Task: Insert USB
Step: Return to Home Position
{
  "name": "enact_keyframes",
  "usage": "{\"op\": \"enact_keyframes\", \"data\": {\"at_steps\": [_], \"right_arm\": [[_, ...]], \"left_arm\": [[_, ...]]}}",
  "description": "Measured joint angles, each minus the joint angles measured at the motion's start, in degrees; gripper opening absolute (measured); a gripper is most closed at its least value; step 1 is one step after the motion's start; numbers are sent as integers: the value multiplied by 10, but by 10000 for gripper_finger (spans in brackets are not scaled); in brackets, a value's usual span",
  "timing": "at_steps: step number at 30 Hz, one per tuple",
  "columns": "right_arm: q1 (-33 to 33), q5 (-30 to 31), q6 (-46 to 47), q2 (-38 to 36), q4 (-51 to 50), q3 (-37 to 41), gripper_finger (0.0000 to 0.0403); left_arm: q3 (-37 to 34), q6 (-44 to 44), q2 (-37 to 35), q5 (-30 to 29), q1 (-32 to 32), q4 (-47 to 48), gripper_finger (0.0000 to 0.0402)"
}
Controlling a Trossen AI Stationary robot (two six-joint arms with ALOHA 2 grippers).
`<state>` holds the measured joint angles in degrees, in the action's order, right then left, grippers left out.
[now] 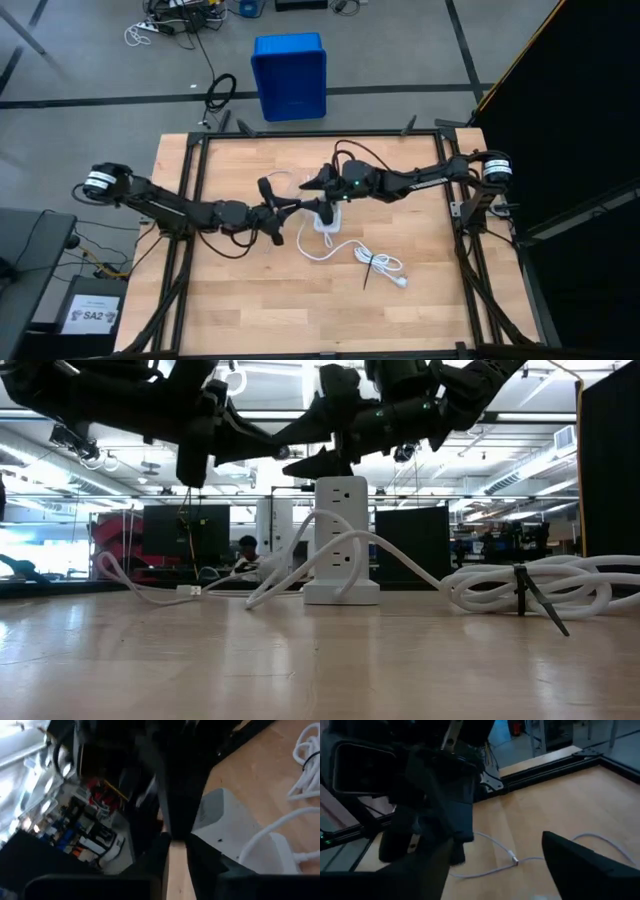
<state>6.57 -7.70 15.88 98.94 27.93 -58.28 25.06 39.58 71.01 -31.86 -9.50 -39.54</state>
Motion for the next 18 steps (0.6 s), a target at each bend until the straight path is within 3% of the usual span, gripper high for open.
{"op": "enact_keyframes", "data": {"at_steps": [6, 11, 18], "right_arm": [[4, 3, -37, -56, -28, 0, 315], [4, 5, -71, -83, -48, 0, 314], [-17, 76, -122, -144, -139, 0, 304]], "left_arm": [[-2, -57, -106, -6, 1, 148, 15], [-2, -98, -196, -5, 2, 243, 2], [-2, -154, -359, 14, 1, 340, 0]]}}
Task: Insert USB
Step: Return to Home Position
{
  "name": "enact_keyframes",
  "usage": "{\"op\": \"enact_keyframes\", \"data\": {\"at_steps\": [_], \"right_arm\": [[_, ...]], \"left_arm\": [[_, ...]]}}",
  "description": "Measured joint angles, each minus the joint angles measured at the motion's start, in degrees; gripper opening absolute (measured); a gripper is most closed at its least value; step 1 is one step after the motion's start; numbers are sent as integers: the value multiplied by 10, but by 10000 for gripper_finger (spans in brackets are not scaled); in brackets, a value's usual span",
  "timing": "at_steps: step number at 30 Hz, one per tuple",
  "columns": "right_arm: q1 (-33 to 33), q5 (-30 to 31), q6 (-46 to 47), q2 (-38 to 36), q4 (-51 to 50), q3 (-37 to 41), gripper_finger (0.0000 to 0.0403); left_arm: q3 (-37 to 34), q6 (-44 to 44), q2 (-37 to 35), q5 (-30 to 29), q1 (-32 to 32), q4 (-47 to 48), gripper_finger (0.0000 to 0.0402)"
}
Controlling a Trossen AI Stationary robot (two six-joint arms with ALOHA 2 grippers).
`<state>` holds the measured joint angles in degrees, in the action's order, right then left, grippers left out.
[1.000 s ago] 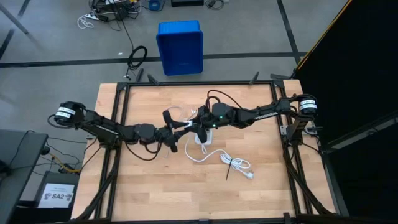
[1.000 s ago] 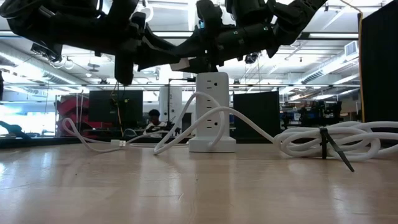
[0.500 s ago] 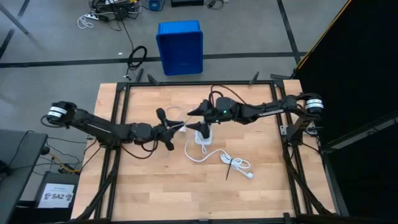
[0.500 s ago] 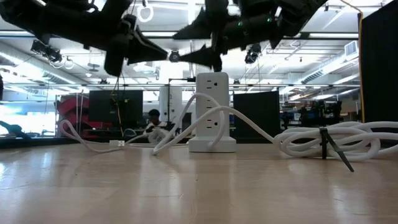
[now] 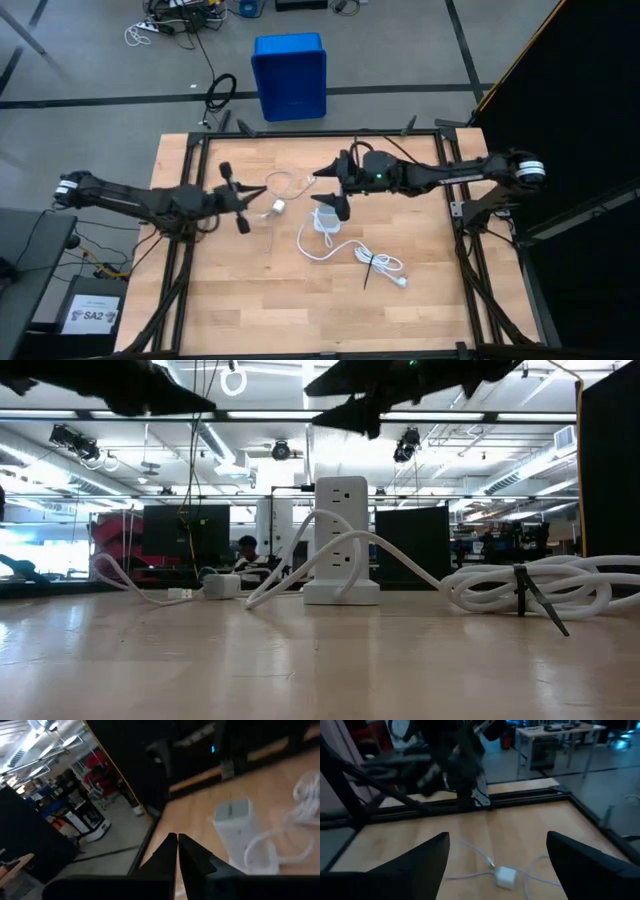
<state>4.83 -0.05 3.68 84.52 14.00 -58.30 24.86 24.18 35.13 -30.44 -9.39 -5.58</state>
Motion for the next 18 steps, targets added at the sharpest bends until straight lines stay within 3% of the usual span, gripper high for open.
{"op": "enact_keyframes", "data": {"at_steps": [5, 9, 13, 18], "right_arm": [[-11, 36, -24, -70, -37, 36, 296], [-9, 42, -19, -147, -17, 112, 265], [2, 65, -37, -251, -5, 198, 207], [16, 63, -77, -383, -5, 287, 105]], "left_arm": [[0, -74, -106, 78, 0, 75, 0], [0, -115, -156, 107, 0, 105, 0], [0, -117, -180, 97, 0, 117, 0], [0, -111, -207, 93, 18, 113, 0]]}}
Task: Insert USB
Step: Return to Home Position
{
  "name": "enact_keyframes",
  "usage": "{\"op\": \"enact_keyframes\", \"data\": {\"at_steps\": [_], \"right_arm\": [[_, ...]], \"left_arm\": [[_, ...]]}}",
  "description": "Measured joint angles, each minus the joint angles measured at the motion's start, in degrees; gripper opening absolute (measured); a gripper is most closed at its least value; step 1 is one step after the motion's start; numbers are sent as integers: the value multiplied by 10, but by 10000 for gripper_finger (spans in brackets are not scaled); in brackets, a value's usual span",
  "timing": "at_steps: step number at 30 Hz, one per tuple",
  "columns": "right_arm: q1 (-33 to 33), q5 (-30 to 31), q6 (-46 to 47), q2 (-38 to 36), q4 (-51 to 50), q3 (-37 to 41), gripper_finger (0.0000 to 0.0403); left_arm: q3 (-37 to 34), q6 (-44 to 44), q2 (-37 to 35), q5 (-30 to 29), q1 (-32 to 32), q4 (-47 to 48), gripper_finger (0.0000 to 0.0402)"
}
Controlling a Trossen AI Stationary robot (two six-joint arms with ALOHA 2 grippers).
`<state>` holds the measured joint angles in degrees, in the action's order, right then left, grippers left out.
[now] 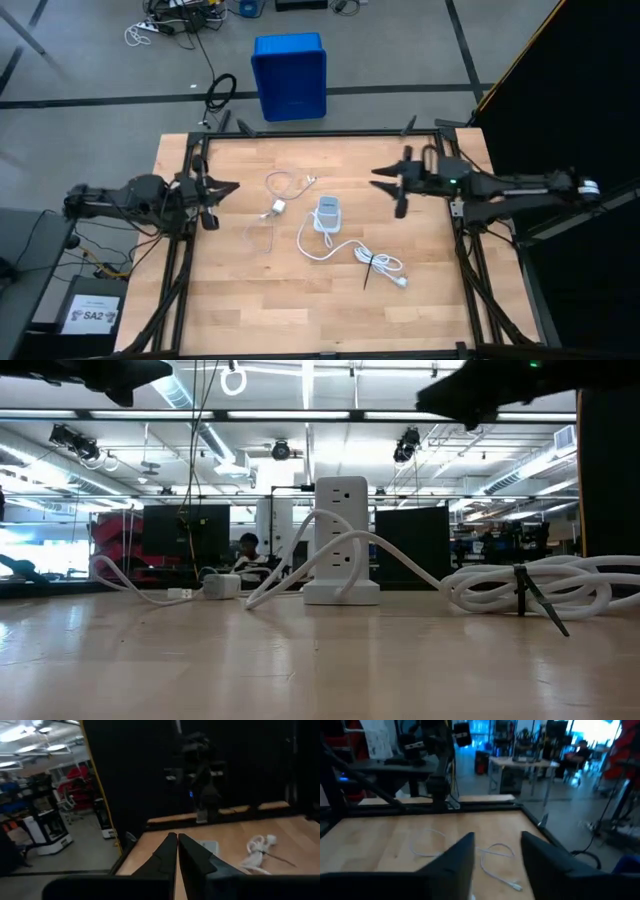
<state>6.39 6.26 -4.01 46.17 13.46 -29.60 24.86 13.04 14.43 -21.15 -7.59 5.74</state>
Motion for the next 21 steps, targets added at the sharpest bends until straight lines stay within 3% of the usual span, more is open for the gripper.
{"op": "enact_keyframes", "data": {"at_steps": [3, 5, 12, 17, 21], "right_arm": [[1, -1, -18, -63, -6, 34, 34], [1, -5, -27, -95, -9, 48, 10], [1, -24, -24, -157, -15, 74, 2], [1, -31, -17, -179, -17, 87, 1], [1, -35, -17, -181, -18, 94, 1]], "left_arm": [[0, -11, -3, 11, 20, 5, 0], [0, -13, 1, 33, 38, 8, 0], [1, -17, -8, 65, 108, 15, 0], [13, -17, -55, 115, 145, 18, 0], [12, -23, -97, 116, 160, 69, 0]]}}
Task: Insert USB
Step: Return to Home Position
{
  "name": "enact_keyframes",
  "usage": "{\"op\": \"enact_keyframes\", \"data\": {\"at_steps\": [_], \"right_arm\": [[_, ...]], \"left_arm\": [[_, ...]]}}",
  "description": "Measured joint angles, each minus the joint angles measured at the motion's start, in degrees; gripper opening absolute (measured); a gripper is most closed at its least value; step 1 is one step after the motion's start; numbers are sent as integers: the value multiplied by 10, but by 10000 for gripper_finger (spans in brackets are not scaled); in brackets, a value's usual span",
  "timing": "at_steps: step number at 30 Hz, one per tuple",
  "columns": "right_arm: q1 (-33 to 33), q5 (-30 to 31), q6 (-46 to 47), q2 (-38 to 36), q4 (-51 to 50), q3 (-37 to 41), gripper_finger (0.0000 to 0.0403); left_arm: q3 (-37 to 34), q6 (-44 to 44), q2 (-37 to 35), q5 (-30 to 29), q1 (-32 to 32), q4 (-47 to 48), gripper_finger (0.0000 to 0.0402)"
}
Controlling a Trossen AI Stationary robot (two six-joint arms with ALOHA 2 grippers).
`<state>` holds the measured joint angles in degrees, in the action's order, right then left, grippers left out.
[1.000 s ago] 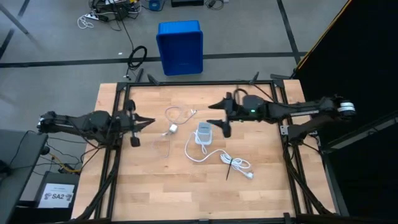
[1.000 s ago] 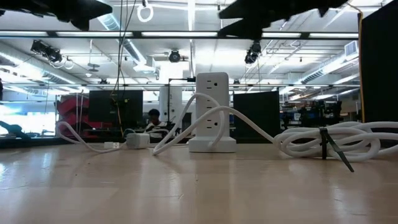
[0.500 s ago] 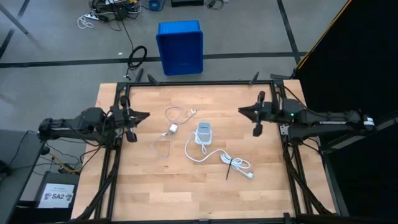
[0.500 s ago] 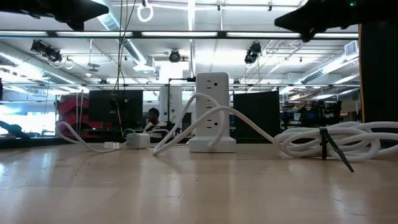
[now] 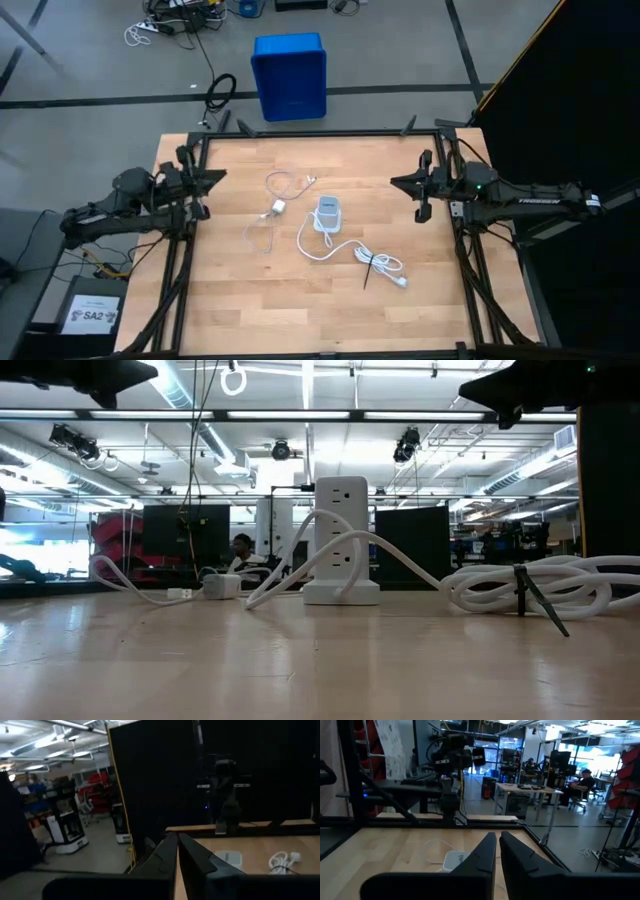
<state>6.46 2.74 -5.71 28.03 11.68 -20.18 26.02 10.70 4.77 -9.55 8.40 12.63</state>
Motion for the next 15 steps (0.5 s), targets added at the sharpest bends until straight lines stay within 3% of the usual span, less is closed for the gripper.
{"op": "enact_keyframes", "data": {"at_steps": [5, 15], "right_arm": [[0, 0, -4, 0, 9, 17, 0], [0, -18, -4, 0, 92, 76, 0]], "left_arm": [[-13, -8, -48, 0, 6, 3, 0], [-72, -50, -48, 11, 6, -30, 0]]}}
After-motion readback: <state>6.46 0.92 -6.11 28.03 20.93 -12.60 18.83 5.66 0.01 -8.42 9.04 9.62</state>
